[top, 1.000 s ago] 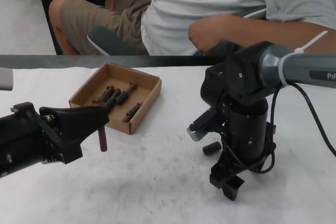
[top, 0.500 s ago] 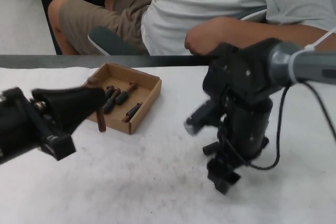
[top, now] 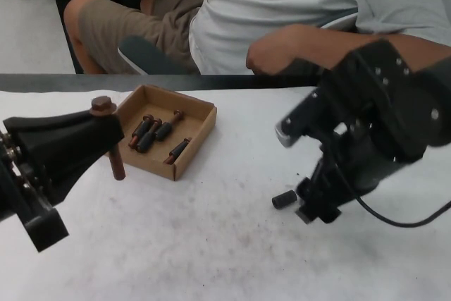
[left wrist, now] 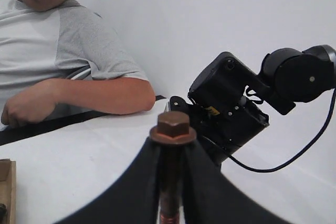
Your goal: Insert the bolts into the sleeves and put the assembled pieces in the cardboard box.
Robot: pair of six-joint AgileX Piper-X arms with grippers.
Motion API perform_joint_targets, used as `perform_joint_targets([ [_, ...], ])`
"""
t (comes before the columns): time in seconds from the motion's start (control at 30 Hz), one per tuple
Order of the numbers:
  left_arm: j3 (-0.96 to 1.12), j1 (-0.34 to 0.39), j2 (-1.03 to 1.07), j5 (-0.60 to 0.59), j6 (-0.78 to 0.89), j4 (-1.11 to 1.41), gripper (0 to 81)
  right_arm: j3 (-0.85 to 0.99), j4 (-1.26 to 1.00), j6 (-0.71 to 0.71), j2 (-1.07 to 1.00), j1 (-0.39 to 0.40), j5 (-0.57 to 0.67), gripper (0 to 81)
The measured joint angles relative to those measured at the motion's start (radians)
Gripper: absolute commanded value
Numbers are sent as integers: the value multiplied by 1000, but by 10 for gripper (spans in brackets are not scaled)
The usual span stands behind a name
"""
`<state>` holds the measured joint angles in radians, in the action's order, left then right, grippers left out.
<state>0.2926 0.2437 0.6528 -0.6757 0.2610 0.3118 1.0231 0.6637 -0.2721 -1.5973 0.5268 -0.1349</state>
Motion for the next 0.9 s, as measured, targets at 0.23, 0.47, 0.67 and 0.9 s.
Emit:
perform_joint_targets([
  [0.23,0,0,0,0,-55,-51,8,-6,-43,-37,-47,0,-187,744],
  [0.47,0,0,0,0,-84,-95,8,-6,-144,-243,-92,0,-187,744],
  [0.67,0,0,0,0,-105,-102,8,24,-191,-220,-97,1,-110,744],
  [0.9,0,0,0,0,-107,-102,8,29,-143,-33,-97,11,-245,744],
])
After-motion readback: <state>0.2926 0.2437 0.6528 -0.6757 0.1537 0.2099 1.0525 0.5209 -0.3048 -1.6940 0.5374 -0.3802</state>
